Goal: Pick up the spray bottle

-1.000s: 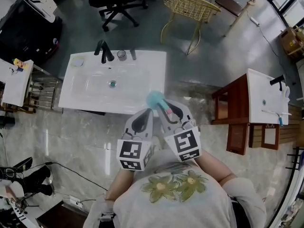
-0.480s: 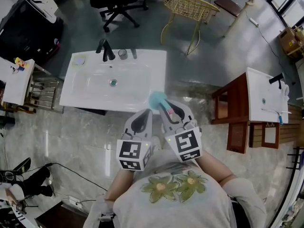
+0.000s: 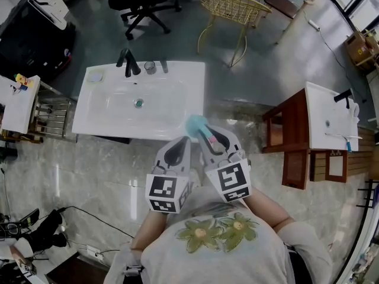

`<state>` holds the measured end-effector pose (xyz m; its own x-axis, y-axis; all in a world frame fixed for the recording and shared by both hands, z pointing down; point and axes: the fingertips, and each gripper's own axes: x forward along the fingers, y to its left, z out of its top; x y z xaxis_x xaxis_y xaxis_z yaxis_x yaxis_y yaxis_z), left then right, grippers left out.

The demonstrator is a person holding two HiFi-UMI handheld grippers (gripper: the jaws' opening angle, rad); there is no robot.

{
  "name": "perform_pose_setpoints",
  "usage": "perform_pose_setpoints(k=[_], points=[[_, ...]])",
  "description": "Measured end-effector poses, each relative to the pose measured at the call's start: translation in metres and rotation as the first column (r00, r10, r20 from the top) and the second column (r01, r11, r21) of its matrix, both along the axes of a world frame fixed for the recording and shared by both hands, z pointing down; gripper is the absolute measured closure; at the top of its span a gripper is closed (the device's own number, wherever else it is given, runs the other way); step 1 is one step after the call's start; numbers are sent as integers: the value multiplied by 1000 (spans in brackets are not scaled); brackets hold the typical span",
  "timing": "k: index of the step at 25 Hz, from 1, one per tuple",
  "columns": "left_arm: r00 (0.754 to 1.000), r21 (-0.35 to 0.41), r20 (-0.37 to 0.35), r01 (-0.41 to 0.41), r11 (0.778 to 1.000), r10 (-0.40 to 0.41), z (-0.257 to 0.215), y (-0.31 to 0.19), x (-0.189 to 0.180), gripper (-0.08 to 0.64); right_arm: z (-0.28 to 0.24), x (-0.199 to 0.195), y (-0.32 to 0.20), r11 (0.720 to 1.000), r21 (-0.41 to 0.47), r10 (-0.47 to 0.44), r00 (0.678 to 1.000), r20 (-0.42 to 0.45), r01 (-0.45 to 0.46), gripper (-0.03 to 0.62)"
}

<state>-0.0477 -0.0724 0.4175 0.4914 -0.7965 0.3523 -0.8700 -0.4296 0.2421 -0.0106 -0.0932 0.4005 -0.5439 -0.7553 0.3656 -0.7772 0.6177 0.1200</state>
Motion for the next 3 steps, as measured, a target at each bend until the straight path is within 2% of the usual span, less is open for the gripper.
perform_pose_setpoints(k=[3], points=[[1000, -5, -1, -2, 1000, 2, 1, -3, 1, 551, 2, 1, -3, 1000, -2, 1, 1000, -6, -1, 518]])
